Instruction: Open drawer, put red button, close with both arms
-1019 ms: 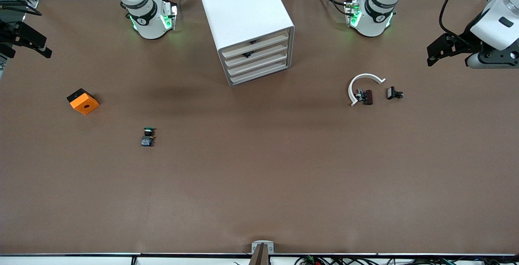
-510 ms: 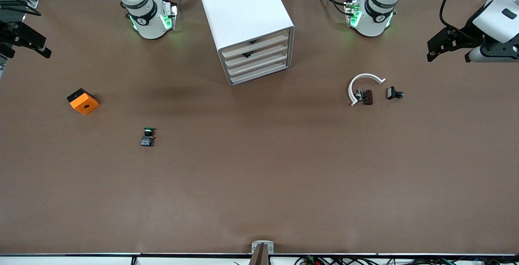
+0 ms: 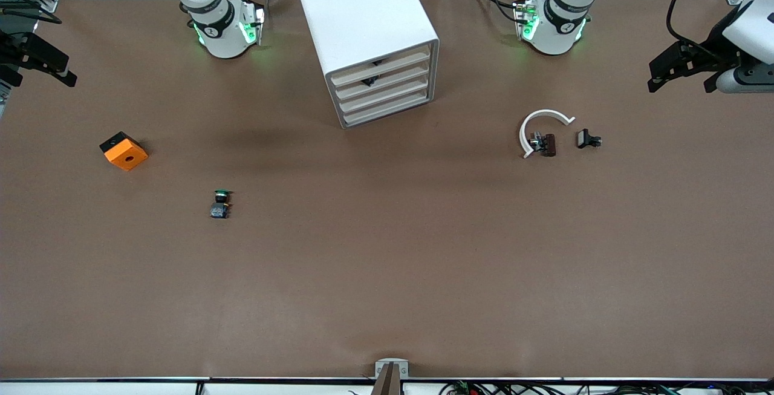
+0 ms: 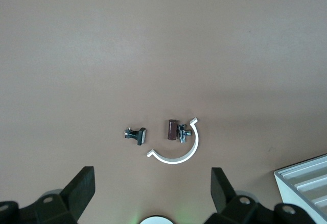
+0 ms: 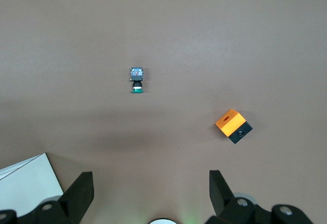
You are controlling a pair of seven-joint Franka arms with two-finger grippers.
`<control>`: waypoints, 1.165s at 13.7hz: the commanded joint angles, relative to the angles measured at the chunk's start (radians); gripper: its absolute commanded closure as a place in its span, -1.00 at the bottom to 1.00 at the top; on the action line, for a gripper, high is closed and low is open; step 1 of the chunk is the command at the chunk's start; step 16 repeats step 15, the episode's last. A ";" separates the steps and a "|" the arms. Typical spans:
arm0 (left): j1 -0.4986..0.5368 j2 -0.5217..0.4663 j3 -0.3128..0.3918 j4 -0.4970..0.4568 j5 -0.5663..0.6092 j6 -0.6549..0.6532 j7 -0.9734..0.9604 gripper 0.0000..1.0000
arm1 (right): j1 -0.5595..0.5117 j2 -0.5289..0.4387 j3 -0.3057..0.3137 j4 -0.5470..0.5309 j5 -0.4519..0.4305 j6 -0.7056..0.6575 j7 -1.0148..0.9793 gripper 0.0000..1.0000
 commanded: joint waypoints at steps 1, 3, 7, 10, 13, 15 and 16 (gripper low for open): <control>0.000 -0.005 0.002 0.015 -0.007 -0.012 0.024 -1.00 | -0.001 -0.007 -0.002 -0.003 0.001 0.001 -0.010 -1.00; -0.003 0.005 0.001 0.032 -0.005 -0.012 0.021 -1.00 | -0.001 -0.007 -0.002 -0.003 0.001 0.001 -0.010 -1.00; -0.003 0.015 0.001 0.036 -0.002 -0.013 0.019 -1.00 | -0.001 -0.007 -0.002 -0.005 0.001 0.001 -0.010 -1.00; -0.002 0.015 0.002 0.036 0.001 -0.022 0.018 -1.00 | -0.001 -0.007 -0.002 -0.006 0.001 -0.001 -0.010 -1.00; -0.003 0.013 -0.002 0.037 0.021 -0.024 0.012 -1.00 | -0.001 -0.007 -0.002 -0.006 0.001 -0.002 -0.010 -1.00; -0.003 0.015 -0.002 0.037 0.021 -0.029 0.006 -1.00 | -0.001 -0.007 -0.002 -0.006 0.001 -0.002 -0.010 -1.00; -0.003 0.015 -0.002 0.037 0.021 -0.029 0.006 -1.00 | -0.001 -0.007 -0.002 -0.006 0.001 -0.002 -0.010 -1.00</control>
